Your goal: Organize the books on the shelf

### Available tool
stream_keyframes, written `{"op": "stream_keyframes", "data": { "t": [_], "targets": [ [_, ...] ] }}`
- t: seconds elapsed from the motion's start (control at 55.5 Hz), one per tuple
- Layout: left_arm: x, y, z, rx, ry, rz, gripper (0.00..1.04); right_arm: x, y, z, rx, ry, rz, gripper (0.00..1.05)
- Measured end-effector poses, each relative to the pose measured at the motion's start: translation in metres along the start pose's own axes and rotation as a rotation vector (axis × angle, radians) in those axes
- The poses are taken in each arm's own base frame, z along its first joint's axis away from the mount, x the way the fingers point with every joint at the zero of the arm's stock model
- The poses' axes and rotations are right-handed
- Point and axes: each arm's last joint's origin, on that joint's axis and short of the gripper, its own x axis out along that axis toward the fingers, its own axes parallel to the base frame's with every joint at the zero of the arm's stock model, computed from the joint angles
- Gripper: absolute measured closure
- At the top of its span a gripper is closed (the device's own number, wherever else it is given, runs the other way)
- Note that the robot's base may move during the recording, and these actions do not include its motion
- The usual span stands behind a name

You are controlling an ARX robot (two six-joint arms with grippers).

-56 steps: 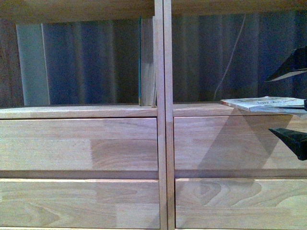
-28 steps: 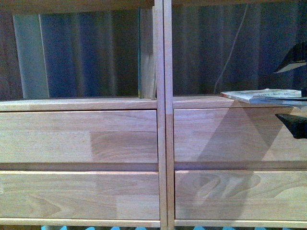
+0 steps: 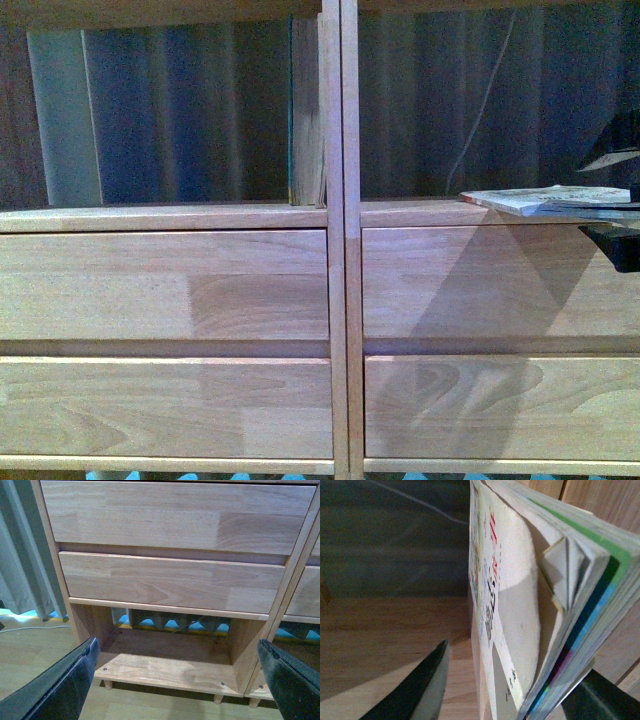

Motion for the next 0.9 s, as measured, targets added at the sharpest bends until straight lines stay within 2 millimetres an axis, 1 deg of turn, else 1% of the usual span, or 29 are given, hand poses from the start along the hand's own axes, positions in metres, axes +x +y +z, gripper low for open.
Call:
{"op": "stream_keyframes", "data": {
  "t": [0.234, 0.324, 0.522, 0.63, 0.666, 0.702, 0.792, 0.9],
  "targets": [
    [0.000, 0.000, 0.000, 0.000, 0.000, 0.000, 0.07, 0.000, 0.000, 0.004, -0.014, -0.015, -0.001, 0.86],
    [0.000, 0.000, 0.000, 0.000, 0.000, 0.000, 0.07, 0.000, 0.001, 0.004, -0.018, -0.015, 0.010, 0.97],
    [0.000, 0.000, 0.000, 0.000, 0.000, 0.000, 0.07, -0.002, -0.003, 0.003, -0.021, -0.004, 0.033, 0.97],
    [0.000, 0.000, 0.000, 0.000, 0.000, 0.000, 0.07, -0.008, -0.007, 0.002, -0.002, 0.019, 0.056, 0.97],
    [0.000, 0.000, 0.001, -0.013, -0.008, -0.036, 0.07, -0.010, -0.006, 0.001, 0.004, 0.027, 0.064, 0.97],
    [0.001, 0.000, 0.007, -0.048, -0.063, -0.157, 0.07, -0.014, -0.004, 0.002, 0.010, 0.037, 0.079, 0.97],
    [0.004, 0.006, 0.020, -0.083, -0.145, -0.337, 0.07, -0.022, 0.005, 0.002, 0.025, 0.063, 0.124, 0.97],
    [0.010, 0.014, 0.031, -0.114, -0.157, -0.439, 0.07, -0.033, 0.019, 0.003, 0.032, 0.090, 0.177, 0.97]
  ]
}}
